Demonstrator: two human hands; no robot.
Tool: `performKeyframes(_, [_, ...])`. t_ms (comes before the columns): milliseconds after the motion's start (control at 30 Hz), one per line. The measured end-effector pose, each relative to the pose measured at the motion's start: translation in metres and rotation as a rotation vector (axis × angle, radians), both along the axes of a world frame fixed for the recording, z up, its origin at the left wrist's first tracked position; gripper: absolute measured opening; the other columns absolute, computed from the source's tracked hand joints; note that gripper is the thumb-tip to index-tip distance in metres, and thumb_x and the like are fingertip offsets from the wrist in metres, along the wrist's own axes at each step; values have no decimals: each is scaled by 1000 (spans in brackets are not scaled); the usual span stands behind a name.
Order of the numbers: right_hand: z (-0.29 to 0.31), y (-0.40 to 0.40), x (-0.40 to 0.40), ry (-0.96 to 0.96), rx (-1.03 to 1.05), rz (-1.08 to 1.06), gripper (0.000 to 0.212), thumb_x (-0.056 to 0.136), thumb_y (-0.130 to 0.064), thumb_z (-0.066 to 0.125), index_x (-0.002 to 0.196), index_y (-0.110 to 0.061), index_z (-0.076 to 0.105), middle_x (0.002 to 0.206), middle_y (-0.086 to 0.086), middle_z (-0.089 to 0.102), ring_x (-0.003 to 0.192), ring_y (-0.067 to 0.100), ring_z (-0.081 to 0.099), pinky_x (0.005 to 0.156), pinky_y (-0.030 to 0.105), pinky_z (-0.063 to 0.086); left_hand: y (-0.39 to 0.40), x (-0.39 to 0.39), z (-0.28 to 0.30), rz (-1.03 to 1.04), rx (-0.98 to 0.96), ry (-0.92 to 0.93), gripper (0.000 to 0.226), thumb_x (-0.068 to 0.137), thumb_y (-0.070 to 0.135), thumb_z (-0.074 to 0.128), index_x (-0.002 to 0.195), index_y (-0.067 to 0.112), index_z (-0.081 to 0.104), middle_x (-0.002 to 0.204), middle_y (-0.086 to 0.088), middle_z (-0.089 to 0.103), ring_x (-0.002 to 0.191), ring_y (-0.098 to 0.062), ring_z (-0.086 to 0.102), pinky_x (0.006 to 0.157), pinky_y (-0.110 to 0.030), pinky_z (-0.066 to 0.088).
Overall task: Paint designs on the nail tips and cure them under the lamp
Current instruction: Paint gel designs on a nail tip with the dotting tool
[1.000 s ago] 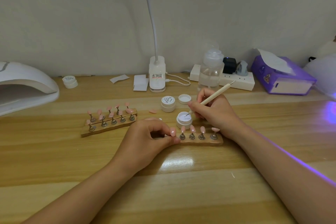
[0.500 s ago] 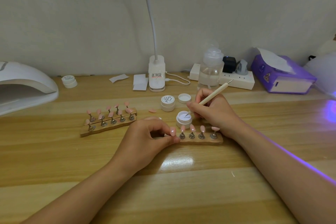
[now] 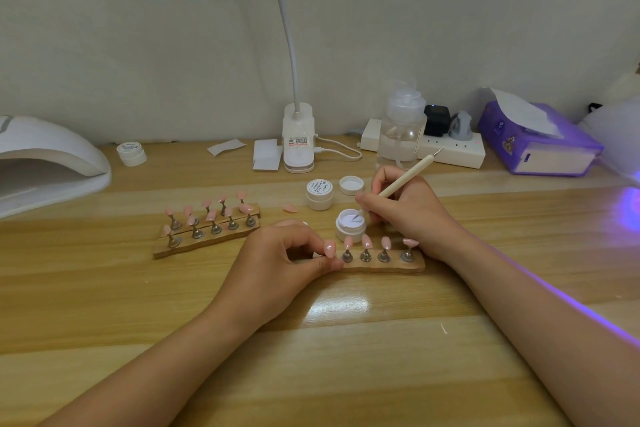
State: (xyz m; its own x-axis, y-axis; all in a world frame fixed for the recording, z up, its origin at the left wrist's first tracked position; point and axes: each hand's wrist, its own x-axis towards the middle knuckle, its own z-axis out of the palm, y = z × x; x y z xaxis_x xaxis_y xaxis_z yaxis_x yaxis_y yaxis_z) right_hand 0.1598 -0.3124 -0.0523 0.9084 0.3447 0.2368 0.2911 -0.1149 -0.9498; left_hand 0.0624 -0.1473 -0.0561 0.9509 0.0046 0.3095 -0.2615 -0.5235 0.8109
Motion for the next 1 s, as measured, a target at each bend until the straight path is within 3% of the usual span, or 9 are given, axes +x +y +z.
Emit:
performKeyframes(467, [7,-1,-1,131,235,-55,32,83,-1,62,60,-14,43,46,-1,55,38,4,43,40,15,35,0,0,-1,14,17,-8,12,64,20,80,63,17,68,74,-4,65,74,-16,60,74,-37,48])
performKeyframes(600, [14,0,-2,167,330,-96,31,84,-6,63,62,-15,44,46,-4,55,39,3,45,43,15,38,-1,-1,-1,21,21,-41,17,65,18,80,62,28,65,74,2,65,76,-14,60,75,-37,49])
performKeyframes(667, [16,-1,-3,148,334,-114,29,84,-7,64,63,-15,44,46,-4,56,40,3,46,44,15,40,-1,-2,-1,4,83,-96,21,69,16,78,62,30,64,76,6,64,76,-14,59,72,-39,49])
performKeyframes(767, [16,-1,-8,51,181,-138,27,83,-9,66,64,-14,47,47,-3,56,44,4,48,44,14,41,-2,-3,-2,-29,272,-213,10,74,16,75,68,14,67,77,4,63,75,-19,59,65,-43,48])
performKeyframes(833, [17,-1,-11,22,149,-149,27,82,-11,66,63,-14,47,46,-5,56,44,5,48,45,14,41,-2,-4,-2,-33,229,-215,10,74,13,75,68,12,67,77,6,63,74,-16,59,66,-41,48])
performKeyframes(1000, [42,2,-22,-87,239,-210,31,81,-15,67,61,-15,44,44,-7,56,44,1,49,46,14,40,0,-6,1,5,-1,-190,25,72,7,75,65,29,64,68,10,65,70,-7,60,67,-28,51])
